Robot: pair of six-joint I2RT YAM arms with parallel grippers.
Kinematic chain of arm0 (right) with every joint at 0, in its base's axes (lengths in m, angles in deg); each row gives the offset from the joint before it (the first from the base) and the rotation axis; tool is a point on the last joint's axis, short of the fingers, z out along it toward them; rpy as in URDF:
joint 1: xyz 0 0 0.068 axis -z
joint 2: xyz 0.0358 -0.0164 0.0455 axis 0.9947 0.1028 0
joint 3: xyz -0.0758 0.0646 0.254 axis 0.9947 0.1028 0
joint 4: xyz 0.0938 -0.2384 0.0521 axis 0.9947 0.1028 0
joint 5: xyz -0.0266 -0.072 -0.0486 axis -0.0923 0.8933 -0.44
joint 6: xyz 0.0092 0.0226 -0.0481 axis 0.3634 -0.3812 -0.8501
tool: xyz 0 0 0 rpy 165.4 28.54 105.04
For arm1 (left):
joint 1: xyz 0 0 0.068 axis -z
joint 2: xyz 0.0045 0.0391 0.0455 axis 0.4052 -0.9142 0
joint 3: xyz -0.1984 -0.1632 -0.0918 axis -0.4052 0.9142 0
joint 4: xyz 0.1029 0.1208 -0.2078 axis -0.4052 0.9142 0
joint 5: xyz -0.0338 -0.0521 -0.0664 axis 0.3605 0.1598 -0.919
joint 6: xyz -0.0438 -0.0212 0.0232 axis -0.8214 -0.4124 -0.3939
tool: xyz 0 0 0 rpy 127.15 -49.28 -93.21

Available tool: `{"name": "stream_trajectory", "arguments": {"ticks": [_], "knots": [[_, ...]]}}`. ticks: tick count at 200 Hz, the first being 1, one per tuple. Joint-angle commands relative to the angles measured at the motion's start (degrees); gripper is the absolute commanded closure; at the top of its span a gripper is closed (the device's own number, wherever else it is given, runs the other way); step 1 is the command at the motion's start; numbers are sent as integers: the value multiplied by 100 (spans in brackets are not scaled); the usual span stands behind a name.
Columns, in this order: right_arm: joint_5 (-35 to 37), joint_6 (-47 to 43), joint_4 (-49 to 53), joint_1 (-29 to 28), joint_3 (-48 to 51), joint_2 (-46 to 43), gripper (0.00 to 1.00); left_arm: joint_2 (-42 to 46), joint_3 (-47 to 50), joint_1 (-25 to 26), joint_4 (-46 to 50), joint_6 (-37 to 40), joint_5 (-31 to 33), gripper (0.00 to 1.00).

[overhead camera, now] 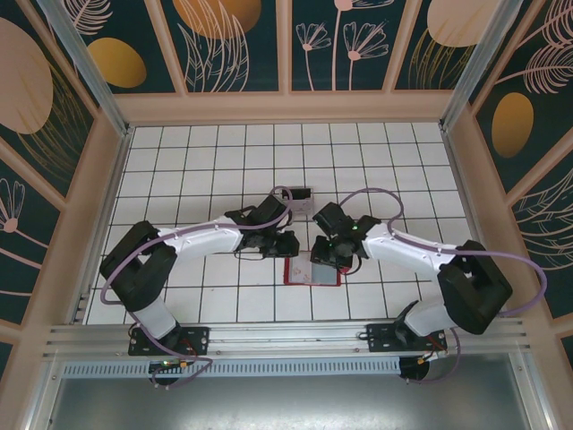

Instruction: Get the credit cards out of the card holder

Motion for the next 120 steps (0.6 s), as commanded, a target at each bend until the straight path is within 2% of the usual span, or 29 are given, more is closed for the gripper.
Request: {"name": "stream_trajectory", "arguments": {"ticks": [1, 68, 120], "knots": [[-1050, -90, -1240, 144, 347, -163, 70, -73, 88, 48, -142, -116, -185, 84], [-1421, -73, -1820, 195, 717, 210, 75, -423, 268, 73, -105, -172, -134, 90], [-1218, -181, -1654, 202, 709, 383, 74, -488, 313, 69, 22, -132, 15, 92]]}}
